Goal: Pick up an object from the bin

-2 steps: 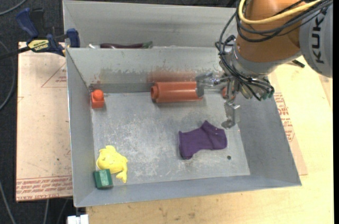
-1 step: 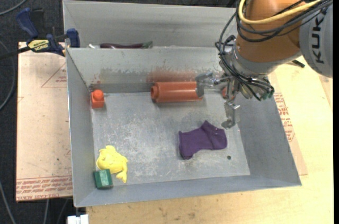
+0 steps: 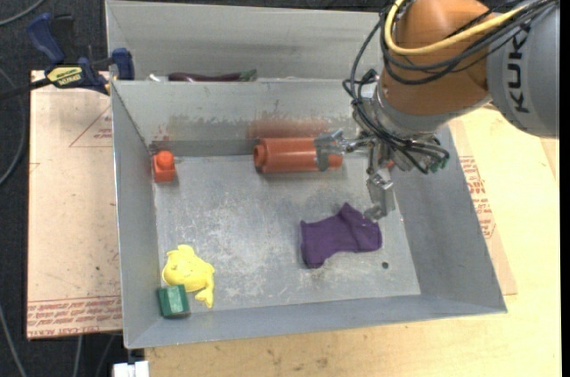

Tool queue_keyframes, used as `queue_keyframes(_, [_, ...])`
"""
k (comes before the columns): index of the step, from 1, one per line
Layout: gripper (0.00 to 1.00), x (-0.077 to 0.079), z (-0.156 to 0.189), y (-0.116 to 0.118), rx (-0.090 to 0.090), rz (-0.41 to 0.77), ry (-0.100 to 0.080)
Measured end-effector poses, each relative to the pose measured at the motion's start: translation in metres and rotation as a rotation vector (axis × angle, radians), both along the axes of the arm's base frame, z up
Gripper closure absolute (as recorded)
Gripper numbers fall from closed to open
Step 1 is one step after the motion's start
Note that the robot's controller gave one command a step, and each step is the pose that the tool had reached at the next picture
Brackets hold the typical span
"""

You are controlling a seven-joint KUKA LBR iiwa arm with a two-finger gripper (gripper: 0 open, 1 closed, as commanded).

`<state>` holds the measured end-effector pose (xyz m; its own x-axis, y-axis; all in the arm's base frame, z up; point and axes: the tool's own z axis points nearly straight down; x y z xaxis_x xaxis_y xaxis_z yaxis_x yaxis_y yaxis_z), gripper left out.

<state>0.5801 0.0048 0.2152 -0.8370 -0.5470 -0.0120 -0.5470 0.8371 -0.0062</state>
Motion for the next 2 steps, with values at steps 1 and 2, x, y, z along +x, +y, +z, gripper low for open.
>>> queue_keyframes(1, [0.00,-0.036,-0.027,0.014,0.003,0.175,0.006])
queue_keyframes(2, [0.00,-0.057,-0.047,0.016,0.002,0.075,0.003])
